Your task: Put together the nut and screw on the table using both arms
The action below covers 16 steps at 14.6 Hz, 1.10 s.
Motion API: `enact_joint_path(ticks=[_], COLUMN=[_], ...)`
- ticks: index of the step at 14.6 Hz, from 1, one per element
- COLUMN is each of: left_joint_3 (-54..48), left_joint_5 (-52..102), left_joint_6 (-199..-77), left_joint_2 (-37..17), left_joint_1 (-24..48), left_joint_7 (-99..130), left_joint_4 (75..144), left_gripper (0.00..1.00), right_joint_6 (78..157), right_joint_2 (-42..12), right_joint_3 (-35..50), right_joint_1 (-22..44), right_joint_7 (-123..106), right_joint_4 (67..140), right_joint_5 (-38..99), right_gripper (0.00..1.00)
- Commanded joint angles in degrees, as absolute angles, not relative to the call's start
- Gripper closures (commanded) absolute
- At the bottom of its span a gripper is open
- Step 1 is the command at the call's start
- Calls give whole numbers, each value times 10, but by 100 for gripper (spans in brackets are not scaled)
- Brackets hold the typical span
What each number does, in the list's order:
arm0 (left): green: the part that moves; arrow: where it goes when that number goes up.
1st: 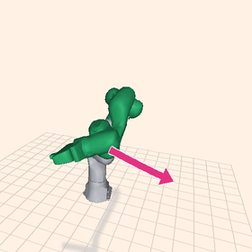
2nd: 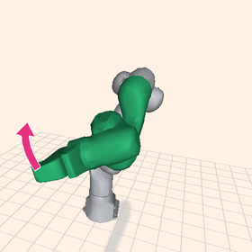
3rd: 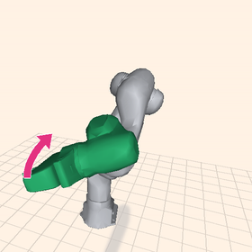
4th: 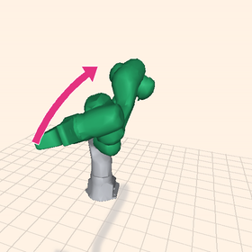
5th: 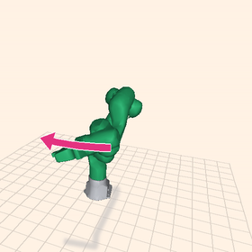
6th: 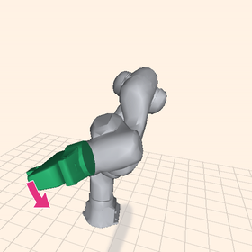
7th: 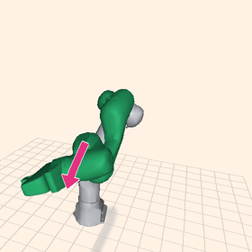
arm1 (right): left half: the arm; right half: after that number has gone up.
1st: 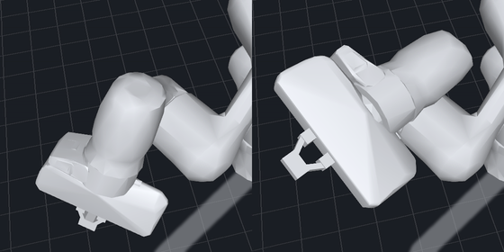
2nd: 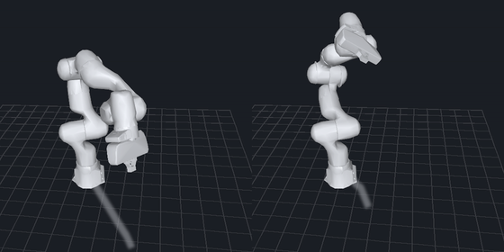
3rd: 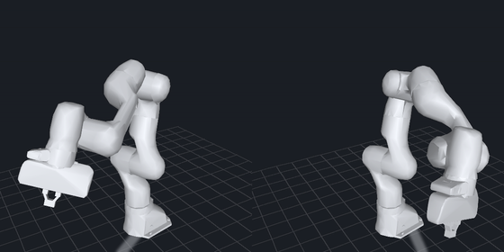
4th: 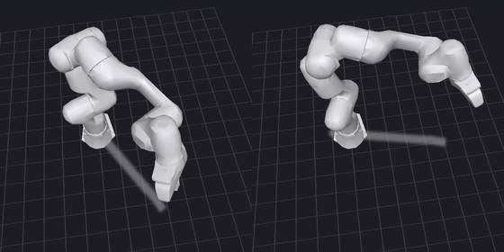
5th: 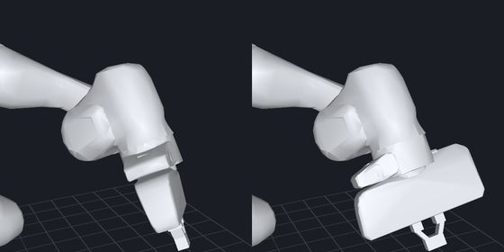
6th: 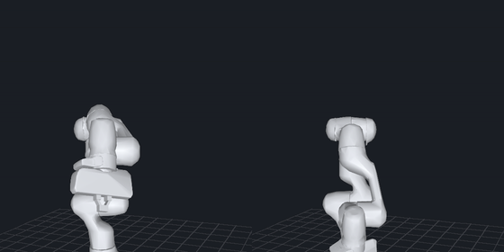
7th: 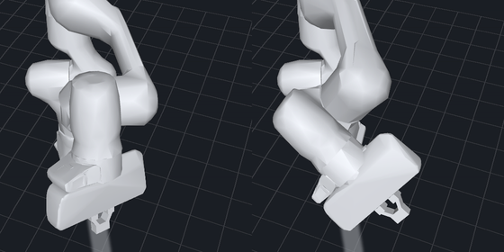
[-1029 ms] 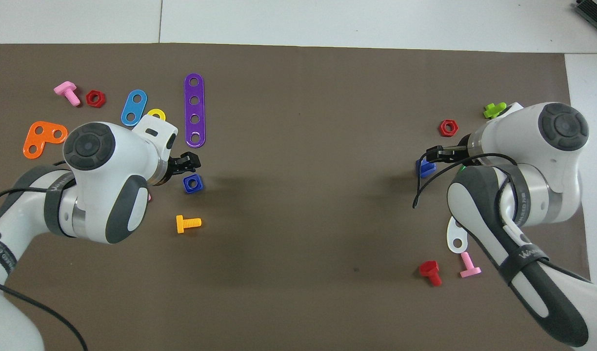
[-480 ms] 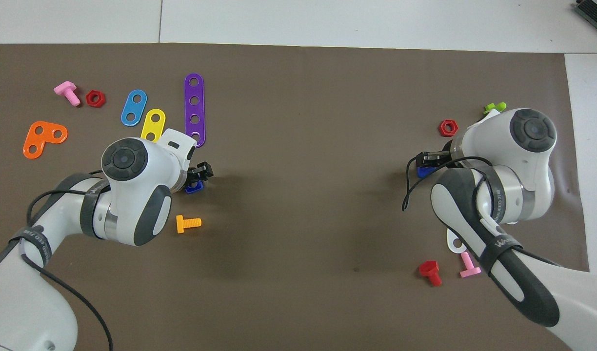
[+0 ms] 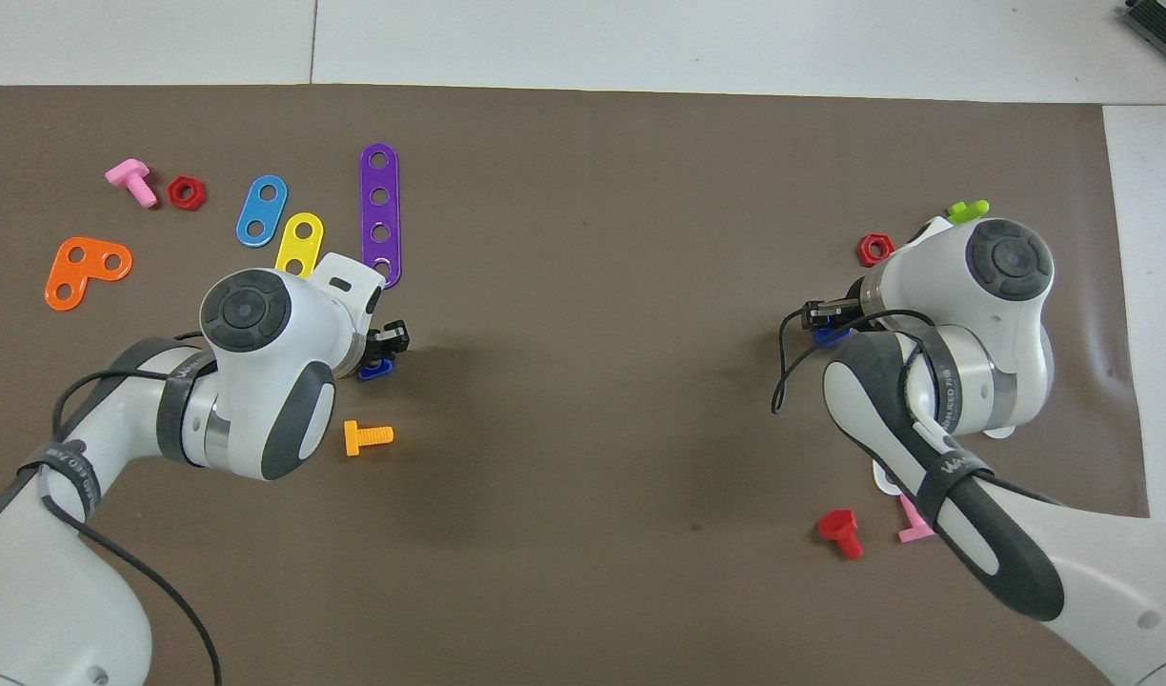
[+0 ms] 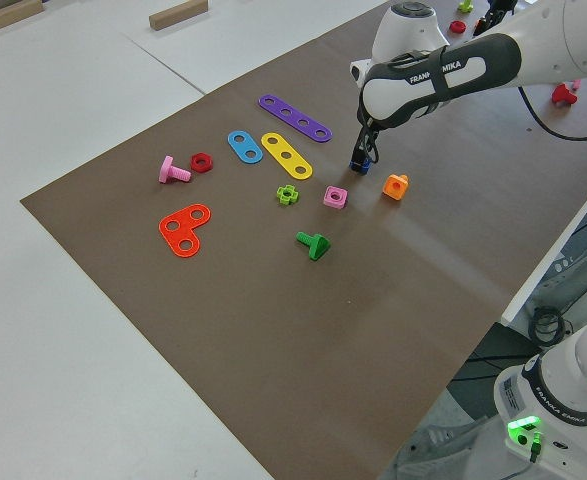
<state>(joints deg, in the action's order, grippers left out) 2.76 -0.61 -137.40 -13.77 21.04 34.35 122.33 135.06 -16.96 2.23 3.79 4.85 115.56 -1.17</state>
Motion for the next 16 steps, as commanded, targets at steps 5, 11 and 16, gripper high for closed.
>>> enact_joint_path(ticks=[5,11,16], left_joint_3=[36,36,36], left_joint_5=[-34,18,54], left_joint_6=[-1260,-1183,-1165], left_joint_2=[-155,-160,-165], left_joint_1=[214,186,168], left_joint_7=[344,341,340], left_joint_4=[1123,1014,964], left_gripper=[100,100,100], right_joint_6=[1347,1343,1342], right_joint_2=[-160,-167,-204], right_joint_3=[26,27,26], right_joint_1=[33,110,228], right_joint_7=[31,153,330], right_joint_4=[1165,1131,1070], right_joint_5=[-6,2,1], right_gripper=[100,100,100])
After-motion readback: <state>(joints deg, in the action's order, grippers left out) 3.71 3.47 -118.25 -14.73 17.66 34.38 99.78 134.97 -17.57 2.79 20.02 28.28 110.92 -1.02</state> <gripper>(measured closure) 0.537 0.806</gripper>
